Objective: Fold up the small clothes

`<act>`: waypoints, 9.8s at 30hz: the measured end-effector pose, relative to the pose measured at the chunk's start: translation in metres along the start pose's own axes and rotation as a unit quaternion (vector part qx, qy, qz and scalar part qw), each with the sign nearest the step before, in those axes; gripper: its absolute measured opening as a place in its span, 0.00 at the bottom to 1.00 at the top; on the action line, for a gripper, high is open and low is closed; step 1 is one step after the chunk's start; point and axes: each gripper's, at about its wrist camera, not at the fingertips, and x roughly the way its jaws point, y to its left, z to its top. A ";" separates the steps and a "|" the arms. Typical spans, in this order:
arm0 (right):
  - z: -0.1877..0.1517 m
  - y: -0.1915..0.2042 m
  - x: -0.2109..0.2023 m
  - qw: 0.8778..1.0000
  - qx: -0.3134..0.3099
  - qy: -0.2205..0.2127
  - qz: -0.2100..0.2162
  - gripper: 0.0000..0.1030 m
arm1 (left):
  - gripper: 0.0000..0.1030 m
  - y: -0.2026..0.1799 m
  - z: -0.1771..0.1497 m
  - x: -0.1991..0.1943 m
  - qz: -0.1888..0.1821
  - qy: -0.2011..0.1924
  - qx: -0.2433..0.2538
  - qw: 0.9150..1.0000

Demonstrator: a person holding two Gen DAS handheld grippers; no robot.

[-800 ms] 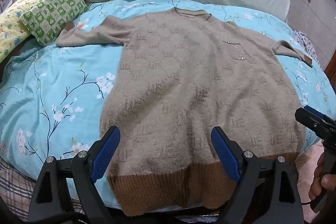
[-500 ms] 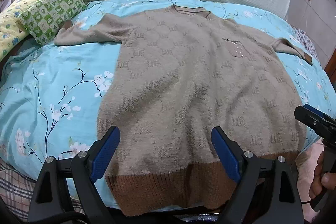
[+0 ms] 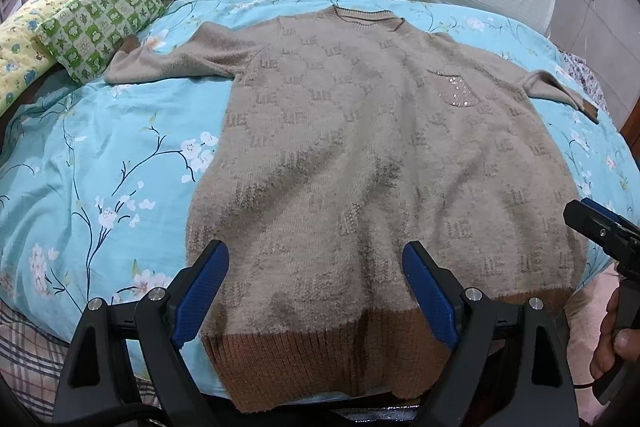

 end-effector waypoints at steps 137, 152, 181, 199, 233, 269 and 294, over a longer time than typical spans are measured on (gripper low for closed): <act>0.177 -0.067 0.097 0.979 0.121 -0.014 0.160 0.67 | 0.06 0.072 0.224 0.212 -0.174 0.021 -0.199 0.964; 0.214 -0.135 0.169 0.992 0.107 0.067 -0.022 0.67 | 0.06 0.111 0.199 0.206 -0.116 -0.003 -0.203 0.972; 0.193 -0.091 0.096 0.997 0.072 0.004 -0.003 0.54 | 0.55 0.191 0.184 0.139 -0.040 -0.036 -0.197 0.979; 0.126 0.018 0.119 0.990 0.007 0.089 0.110 0.54 | 0.79 0.322 0.286 0.200 0.118 0.013 -0.231 0.966; 0.108 -0.041 0.062 0.987 0.121 0.033 0.096 0.54 | 0.05 0.004 0.299 0.141 -0.223 -0.101 0.008 0.970; 0.247 0.070 0.254 0.981 -0.071 0.178 -0.038 0.63 | 0.56 0.145 0.201 0.217 -0.043 0.047 -0.005 0.998; 0.155 -0.111 0.149 0.969 0.236 0.007 0.068 0.35 | 0.65 0.139 0.200 0.213 0.025 0.005 -0.062 0.998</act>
